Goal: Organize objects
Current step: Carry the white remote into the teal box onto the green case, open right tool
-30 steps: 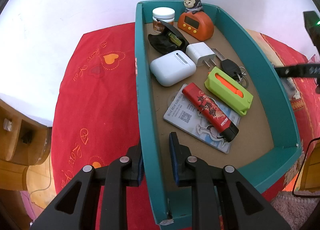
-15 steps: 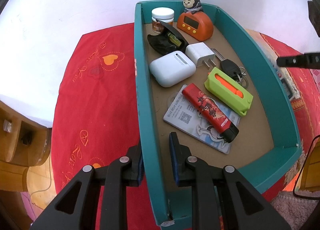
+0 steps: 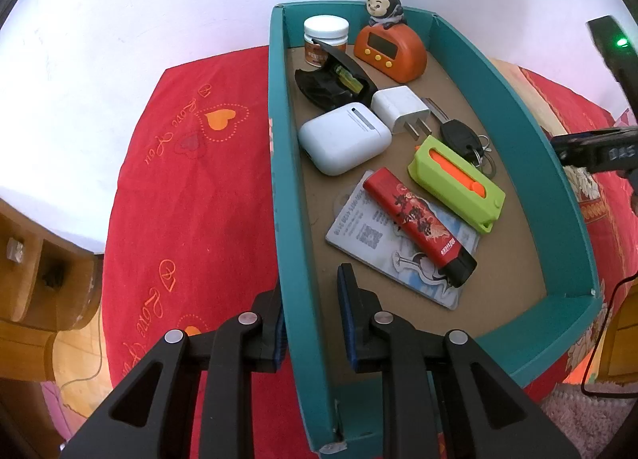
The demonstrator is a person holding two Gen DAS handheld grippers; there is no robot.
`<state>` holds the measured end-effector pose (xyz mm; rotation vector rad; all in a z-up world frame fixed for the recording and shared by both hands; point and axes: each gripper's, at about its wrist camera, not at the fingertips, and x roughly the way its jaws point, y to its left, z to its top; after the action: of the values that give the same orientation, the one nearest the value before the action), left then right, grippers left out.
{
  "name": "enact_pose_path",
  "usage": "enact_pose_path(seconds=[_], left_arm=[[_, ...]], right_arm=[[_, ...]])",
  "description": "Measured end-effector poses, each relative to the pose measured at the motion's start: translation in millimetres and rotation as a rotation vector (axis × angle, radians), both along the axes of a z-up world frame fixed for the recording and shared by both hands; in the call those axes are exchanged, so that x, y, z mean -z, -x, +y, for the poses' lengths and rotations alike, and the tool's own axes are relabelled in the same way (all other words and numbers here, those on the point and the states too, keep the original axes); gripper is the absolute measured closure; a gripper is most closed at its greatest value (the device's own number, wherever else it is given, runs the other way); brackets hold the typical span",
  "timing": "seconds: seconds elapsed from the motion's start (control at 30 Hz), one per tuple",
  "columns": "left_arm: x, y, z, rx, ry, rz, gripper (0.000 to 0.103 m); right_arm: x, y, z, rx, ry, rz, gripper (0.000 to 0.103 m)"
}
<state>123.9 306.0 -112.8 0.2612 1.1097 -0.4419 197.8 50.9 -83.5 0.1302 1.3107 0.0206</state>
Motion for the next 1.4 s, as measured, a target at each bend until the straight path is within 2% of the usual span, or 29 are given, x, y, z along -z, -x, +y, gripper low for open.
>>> enact_pose_path(seconds=[0.07, 0.13, 0.17, 0.2, 0.23, 0.3, 0.37, 0.43, 0.5, 0.7, 0.83, 0.9, 0.97, 1.07, 1.2, 1.27, 1.3, 1.33, 1.4], left_arm=[[0, 0, 1, 0.001, 0.002, -0.002, 0.082], [0, 1, 1, -0.002, 0.004, -0.001, 0.082], [0, 1, 1, -0.003, 0.005, 0.0, 0.082], [0, 0, 2, -0.004, 0.006, -0.001, 0.082], [0, 0, 2, -0.005, 0.008, -0.001, 0.082], [0, -1, 2, -0.007, 0.011, 0.001, 0.081], [0, -2, 2, -0.009, 0.012, 0.002, 0.082], [0, -1, 3, -0.008, 0.012, 0.0, 0.081], [0, -1, 3, -0.007, 0.012, -0.001, 0.081], [0, -1, 3, -0.002, 0.009, 0.001, 0.081], [0, -2, 2, 0.001, 0.009, 0.002, 0.081], [-1, -1, 2, 0.003, 0.008, 0.001, 0.081], [0, -1, 2, 0.004, 0.009, 0.002, 0.081], [0, -1, 2, 0.004, 0.01, 0.001, 0.081], [0, 0, 2, 0.006, 0.01, 0.0, 0.081], [0, 0, 2, 0.005, 0.011, 0.0, 0.081], [0, 0, 2, 0.005, 0.01, 0.0, 0.081], [-1, 0, 2, 0.005, 0.01, 0.0, 0.081], [-1, 0, 2, 0.006, 0.011, 0.001, 0.081]], right_arm=[[12, -7, 4, -0.037, 0.028, 0.057, 0.02], [13, -10, 11, -0.081, 0.059, 0.06, 0.022], [15, -13, 12, -0.078, 0.066, 0.1, 0.022], [15, -15, 12, -0.078, 0.075, 0.123, 0.026], [15, -17, 13, -0.085, 0.095, 0.141, 0.036], [15, -22, 19, -0.116, 0.131, 0.164, 0.048], [15, -24, 19, -0.116, 0.124, 0.18, 0.048], [14, -21, 17, -0.107, 0.118, 0.165, 0.049], [8, -17, 8, -0.059, 0.064, 0.139, 0.049], [-37, 2, -3, -0.015, -0.089, 0.045, 0.049], [-64, 8, 0, -0.002, -0.062, -0.028, 0.049], [-72, 11, -3, 0.021, -0.126, -0.06, 0.049], [-78, 6, 0, 0.01, -0.129, -0.083, 0.049], [-75, 1, 18, -0.02, -0.179, -0.084, 0.049], [-56, -15, 48, -0.032, -0.225, -0.081, 0.05], [-48, -21, 61, -0.048, -0.214, -0.072, 0.054], [-45, -23, 67, -0.058, -0.191, -0.077, 0.069], [-41, -26, 71, -0.073, -0.172, -0.076, 0.078], [-37, -27, 73, -0.088, -0.149, -0.074, 0.078]])
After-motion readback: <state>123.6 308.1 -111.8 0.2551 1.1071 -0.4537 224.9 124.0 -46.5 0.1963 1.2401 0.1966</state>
